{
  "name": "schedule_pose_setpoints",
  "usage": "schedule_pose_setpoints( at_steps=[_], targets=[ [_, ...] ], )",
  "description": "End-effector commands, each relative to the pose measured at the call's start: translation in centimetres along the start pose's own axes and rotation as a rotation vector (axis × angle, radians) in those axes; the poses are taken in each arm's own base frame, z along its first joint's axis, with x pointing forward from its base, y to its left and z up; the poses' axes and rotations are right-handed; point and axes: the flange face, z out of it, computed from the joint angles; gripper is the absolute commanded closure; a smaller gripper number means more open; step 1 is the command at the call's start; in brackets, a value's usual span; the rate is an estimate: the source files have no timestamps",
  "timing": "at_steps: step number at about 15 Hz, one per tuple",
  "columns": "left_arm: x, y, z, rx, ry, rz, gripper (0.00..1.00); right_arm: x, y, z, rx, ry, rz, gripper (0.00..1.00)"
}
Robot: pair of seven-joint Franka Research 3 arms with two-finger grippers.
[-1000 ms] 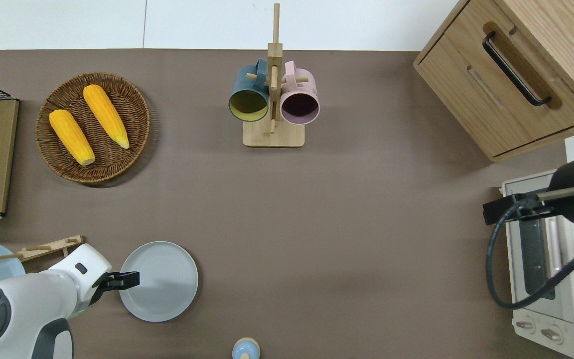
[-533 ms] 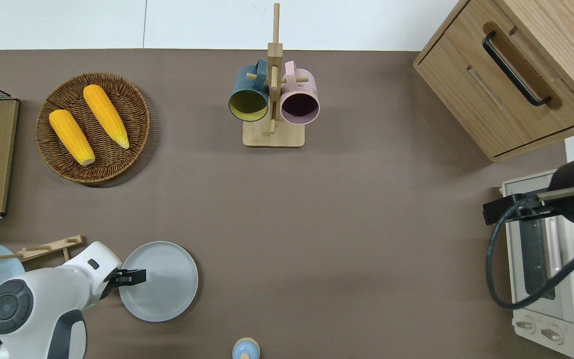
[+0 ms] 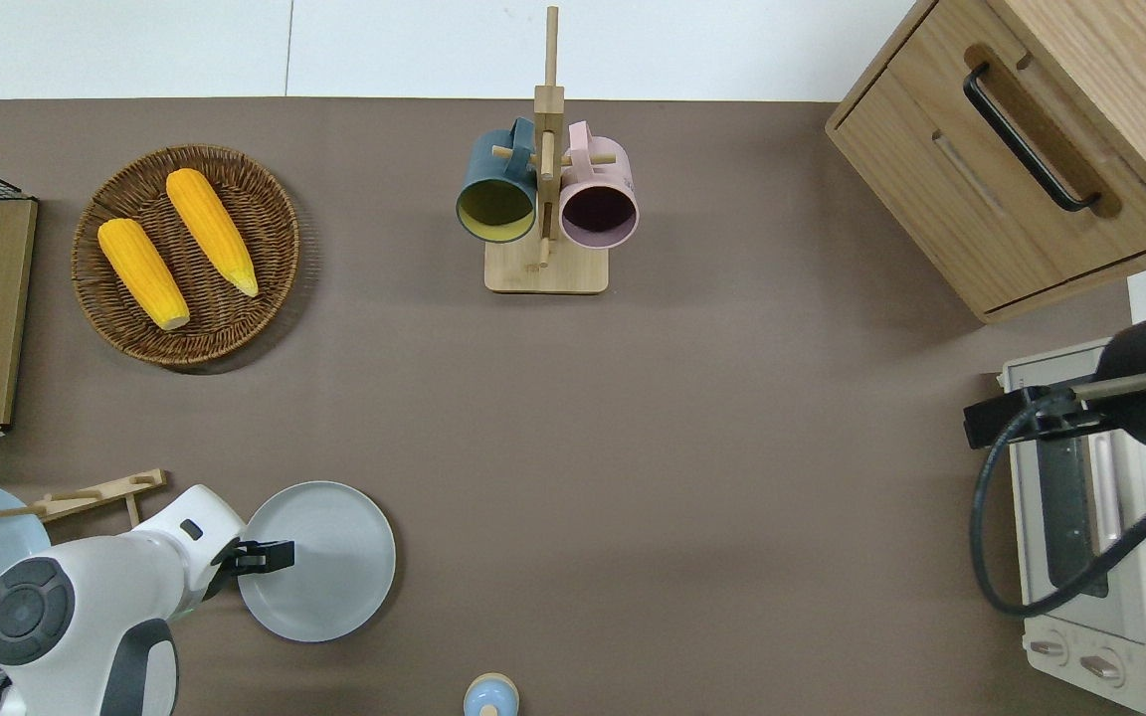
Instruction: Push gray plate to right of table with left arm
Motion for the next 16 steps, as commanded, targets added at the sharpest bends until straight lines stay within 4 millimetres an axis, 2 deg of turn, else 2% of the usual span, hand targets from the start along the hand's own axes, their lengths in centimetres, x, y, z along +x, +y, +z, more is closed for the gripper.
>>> schedule_pose_setpoints(
  at_steps=[1,10,11,13,14,15,16],
  targets=[
    [-0.48,-0.34,0.44,0.01,0.013,0.015,0.0,-0.32,0.06,-0.39,0.004,-0.004,0.015,0.017],
    [-0.45,-0.35,1.0,0.01,0.006,0.015,0.02,-0.32,0.06,-0.39,0.004,-0.004,0.013,0.017],
    [-0.47,-0.3,1.22,0.011,0.001,0.016,0.08,-0.32,0.06,-0.39,0.004,-0.004,0.013,0.017],
    [-0.42,-0.3,1.34,0.011,0.002,0.015,0.3,-0.32,0.06,-0.39,0.004,-0.004,0.015,0.017],
    [-0.39,-0.3,1.31,0.011,0.006,0.01,0.5,-0.32,0.06,-0.39,0.004,-0.004,0.015,0.017],
    [-0.39,-0.35,1.31,0.01,0.006,0.009,0.78,-0.32,0.06,-0.39,0.004,-0.004,0.013,0.017],
    [-0.42,-0.3,1.38,0.01,0.003,0.013,0.97,-0.32,0.06,-0.39,0.004,-0.004,0.013,0.017]
  ],
)
